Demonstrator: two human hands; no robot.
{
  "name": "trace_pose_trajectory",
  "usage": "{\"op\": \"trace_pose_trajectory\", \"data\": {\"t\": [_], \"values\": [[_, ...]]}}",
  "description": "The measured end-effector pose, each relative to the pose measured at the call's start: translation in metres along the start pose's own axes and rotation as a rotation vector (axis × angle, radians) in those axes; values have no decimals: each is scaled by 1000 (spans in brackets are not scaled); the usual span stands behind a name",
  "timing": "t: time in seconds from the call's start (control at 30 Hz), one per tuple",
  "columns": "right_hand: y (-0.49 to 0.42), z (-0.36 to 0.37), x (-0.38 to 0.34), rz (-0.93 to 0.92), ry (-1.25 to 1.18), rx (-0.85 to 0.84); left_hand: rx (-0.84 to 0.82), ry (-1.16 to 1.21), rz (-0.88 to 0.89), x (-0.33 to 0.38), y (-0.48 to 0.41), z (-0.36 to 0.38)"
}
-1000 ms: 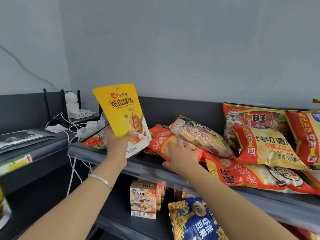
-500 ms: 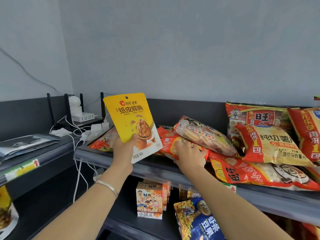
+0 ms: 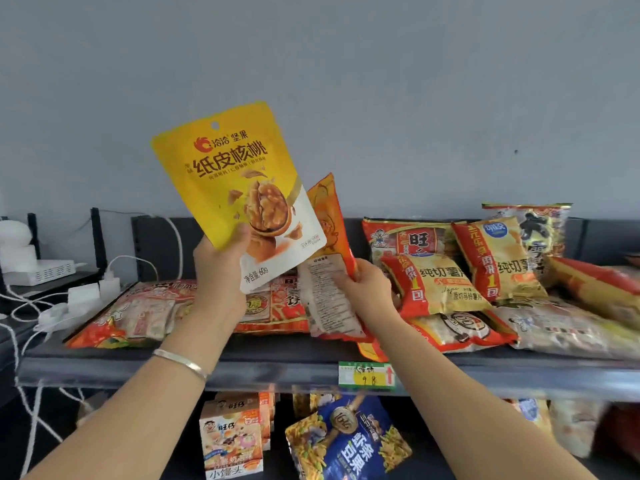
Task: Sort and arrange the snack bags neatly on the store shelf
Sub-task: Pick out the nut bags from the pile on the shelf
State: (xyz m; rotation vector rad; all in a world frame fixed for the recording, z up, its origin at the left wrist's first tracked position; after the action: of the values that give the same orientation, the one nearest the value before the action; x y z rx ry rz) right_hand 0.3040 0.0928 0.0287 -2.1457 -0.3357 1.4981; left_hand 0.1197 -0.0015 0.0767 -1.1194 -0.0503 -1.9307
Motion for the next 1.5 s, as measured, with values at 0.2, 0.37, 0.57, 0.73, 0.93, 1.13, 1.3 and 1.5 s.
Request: {"op": "trace_pose_trajectory", "data": {"t": [0.2, 0.37, 0.57, 0.73, 0.93, 1.13, 1.3, 1.5], "values": [[-11, -72, 20, 293, -451, -36, -137, 34, -113, -44, 34, 67], [-25, -125, 46, 420, -653, 109, -205, 50, -122, -58, 52, 116], [-40, -206, 87, 308, -373, 336, -227, -16, -156, -102, 92, 171], [-44, -306, 115, 166, 11, 479, -279, -34, -200, -142, 145, 238], [-37, -428, 148, 120, 161, 657, -458, -43, -118, -176, 224, 332], [-40, -521, 183, 111, 226, 787, -575, -59, -111, -210, 292, 420], [-57, -580, 204, 70, 298, 880, -674, -27, -45, -234, 325, 493], [-106, -641, 236, 41, 366, 990, -752, 22, -30, -275, 341, 585]]}}
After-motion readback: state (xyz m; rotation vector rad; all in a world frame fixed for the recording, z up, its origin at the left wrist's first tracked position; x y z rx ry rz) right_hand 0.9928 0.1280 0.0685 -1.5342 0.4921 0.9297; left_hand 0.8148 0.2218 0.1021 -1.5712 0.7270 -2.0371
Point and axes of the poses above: each hand's wrist, its own y-axis away from the middle knuckle, its own z-axis out of the palm, x = y × z, the point moved 4 cm from there along -y, towards the middle knuckle, and after that the axes turned 11 degrees about x, right-handed, at the moved point
